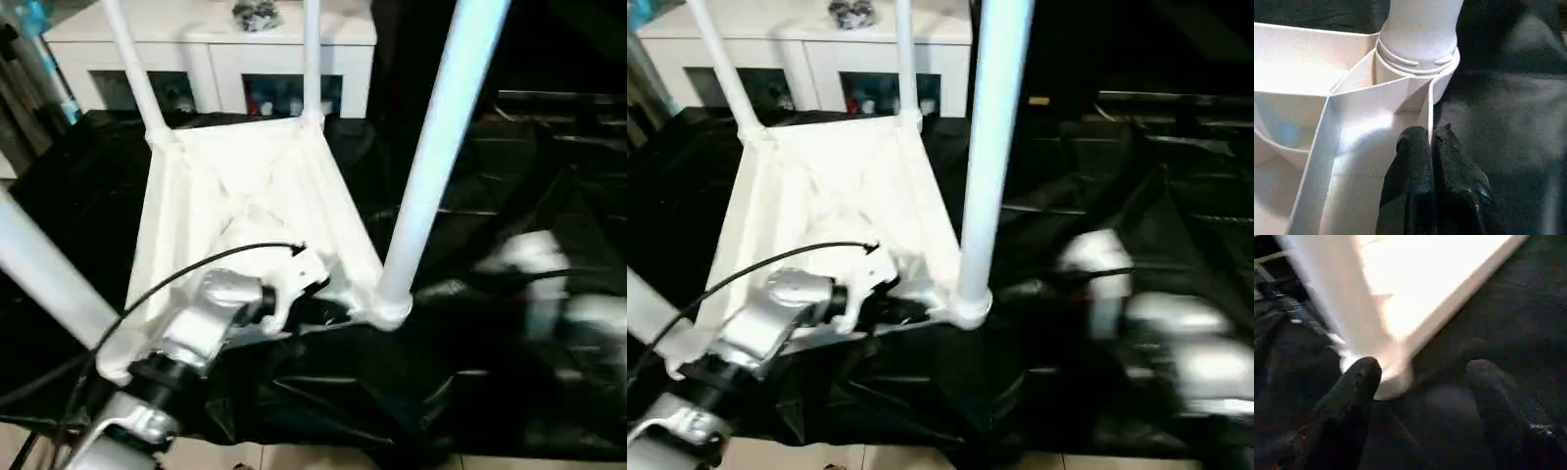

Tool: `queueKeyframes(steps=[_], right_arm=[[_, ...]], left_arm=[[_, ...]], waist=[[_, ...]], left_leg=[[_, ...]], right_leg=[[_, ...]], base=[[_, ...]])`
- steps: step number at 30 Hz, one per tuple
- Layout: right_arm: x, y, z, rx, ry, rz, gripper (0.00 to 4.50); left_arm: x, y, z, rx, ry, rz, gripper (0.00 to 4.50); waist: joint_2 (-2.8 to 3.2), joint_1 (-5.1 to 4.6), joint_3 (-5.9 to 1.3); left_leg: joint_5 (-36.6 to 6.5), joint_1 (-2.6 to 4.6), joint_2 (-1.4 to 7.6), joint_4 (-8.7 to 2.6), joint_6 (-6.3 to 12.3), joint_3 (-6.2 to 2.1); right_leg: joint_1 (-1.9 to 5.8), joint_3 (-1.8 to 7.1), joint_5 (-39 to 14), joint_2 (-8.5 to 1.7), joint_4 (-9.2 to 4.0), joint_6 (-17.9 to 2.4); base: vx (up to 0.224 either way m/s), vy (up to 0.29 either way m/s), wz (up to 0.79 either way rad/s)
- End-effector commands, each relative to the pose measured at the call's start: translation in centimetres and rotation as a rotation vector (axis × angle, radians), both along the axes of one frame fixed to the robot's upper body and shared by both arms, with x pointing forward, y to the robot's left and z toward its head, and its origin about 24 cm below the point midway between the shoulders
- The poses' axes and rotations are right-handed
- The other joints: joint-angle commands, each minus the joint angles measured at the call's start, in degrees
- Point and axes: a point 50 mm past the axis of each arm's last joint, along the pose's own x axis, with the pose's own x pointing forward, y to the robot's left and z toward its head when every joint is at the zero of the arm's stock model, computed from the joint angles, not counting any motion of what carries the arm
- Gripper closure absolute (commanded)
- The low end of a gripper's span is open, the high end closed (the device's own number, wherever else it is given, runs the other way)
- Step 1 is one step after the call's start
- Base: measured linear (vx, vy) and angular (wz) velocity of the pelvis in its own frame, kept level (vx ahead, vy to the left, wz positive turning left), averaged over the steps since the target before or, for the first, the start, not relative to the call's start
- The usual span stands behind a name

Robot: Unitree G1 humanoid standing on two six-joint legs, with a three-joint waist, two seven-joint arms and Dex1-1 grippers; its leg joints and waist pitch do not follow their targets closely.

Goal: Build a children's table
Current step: Rotate leg to tighten

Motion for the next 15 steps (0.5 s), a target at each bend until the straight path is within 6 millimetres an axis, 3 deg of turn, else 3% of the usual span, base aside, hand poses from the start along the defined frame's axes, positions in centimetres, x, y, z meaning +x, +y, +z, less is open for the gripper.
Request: queueKeyframes(steps=[1, 7, 9, 11, 12, 15], right_arm=[[0.1, -0.8, 0.5, 0.004, -0.034, -0.076, 1.33], [1.6, -0.2, -0.8, -0.029, -0.099, -0.318, 1.33], [1.6, 0.0, -0.9, -0.027, -0.103, -0.328, 1.33], [1.6, 1.3, -1.4, 0.003, -0.111, -0.349, 1.33], [1.6, 1.7, -1.6, 0.019, -0.111, -0.353, 1.33], [1.5, 2.4, -1.7, 0.041, -0.113, -0.37, 1.33]], left_arm=[[-0.8, -1.1, 0.8, -0.075, -0.008, -0.13, 4.5], [-1.7, -1.2, 1.2, -0.104, 0.016, -0.234, 4.5], [-1.8, -1.2, 1.2, -0.104, 0.021, -0.243, 4.5], [-2.0, -0.9, 1.0, -0.093, 0.023, -0.269, 4.5], [-2.1, -0.7, 1.0, -0.09, 0.026, -0.277, 4.5], [-2.0, -0.4, 1.0, -0.085, 0.014, -0.274, 4.5]], waist=[[-1.22, -0.01, -2.98], [-0.98, -0.05, -3.21], [-0.98, 0.14, -3.23], [-0.95, 0.3, -3.15], [-1.3, 0.26, -3.15], [-0.96, 0.36, -3.1]], left_leg=[[-8.0, 0.57, 3.28, -3.81, 6.19, -1.46], [-5.8, 0.79, 3.19, -3.7, 5.57, -1.3], [-5.5, 0.88, 3.25, -3.7, 5.59, -1.25], [-5.2, 0.8, 3.19, -3.72, 5.83, -1.22], [-5.5, 0.75, 3.18, -3.77, 5.85, -1.2], [-6.3, 0.9, 3.26, -3.87, 5.11, -1.22]], right_leg=[[2.65, 2.01, -10.3, -3.13, -4.01, -14.3], [2.38, 1.94, -7.9, -2.99, -3.59, -15.0], [2.43, 2.0, -6.6, -2.94, -3.45, -15.2], [2.43, 2.02, -6.1, -2.93, -3.39, -15.1], [2.47, 2.01, -6.5, -2.99, -3.37, -14.8], [2.4, 2.09, -7.6, -3.03, -3.4, -14.5]], base=[[0.0, 0.0, 0.0], [0.0, 0.0, 0.0], [0.0, 0.0, 0.0], [0.0, 0.0, 0.0], [0.0, 0.0, 0.0], [0.0, 0.0, 0.0]])
